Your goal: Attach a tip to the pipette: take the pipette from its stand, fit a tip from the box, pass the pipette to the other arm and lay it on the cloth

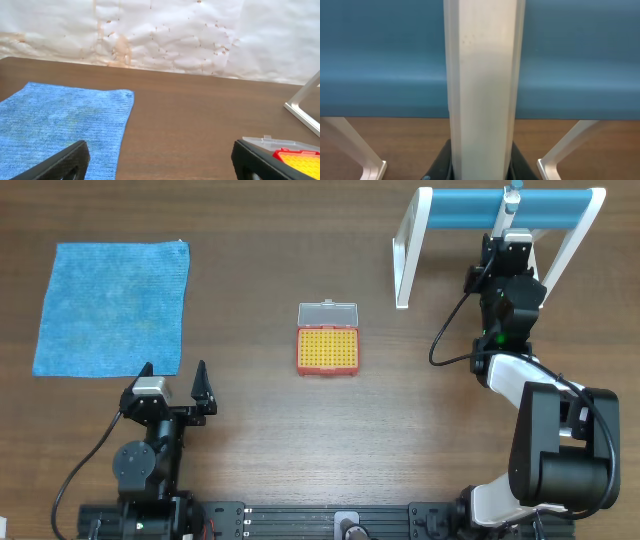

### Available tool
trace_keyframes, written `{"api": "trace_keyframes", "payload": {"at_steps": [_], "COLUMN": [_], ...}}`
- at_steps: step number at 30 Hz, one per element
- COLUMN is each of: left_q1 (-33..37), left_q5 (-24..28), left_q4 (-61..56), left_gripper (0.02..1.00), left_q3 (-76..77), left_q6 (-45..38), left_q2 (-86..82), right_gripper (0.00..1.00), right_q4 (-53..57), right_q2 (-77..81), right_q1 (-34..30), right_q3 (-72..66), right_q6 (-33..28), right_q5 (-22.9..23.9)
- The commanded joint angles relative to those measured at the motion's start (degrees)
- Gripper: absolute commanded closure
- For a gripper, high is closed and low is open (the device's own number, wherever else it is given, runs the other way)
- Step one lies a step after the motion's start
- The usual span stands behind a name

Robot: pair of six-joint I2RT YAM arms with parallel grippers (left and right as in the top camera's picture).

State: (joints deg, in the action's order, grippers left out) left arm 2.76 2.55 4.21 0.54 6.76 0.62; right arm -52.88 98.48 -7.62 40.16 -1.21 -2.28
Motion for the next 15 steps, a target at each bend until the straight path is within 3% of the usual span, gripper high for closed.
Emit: {"api": "trace_keyframes", "payload": {"at_steps": [1,15], "left_q1": [0.22,0.22], "left_q5": [-0.61,-0.61], "left_q4": [0.26,0.26], "left_gripper": [0.099,0.102], "left_q3": [-0.22,-0.22], "left_q6": [0.48,0.48], "left_q2": [-0.37,-0.37], "right_gripper": [0.919,0.921], "right_q4": [-0.96,-6.47], "right_q2": [0.52,0.09], "right_q1": [-0.35,-0.02], "right_q3": [1.25,0.96], "right_q6": [-0.13,0.09], "right_q5": [-0.33,-0.35]}}
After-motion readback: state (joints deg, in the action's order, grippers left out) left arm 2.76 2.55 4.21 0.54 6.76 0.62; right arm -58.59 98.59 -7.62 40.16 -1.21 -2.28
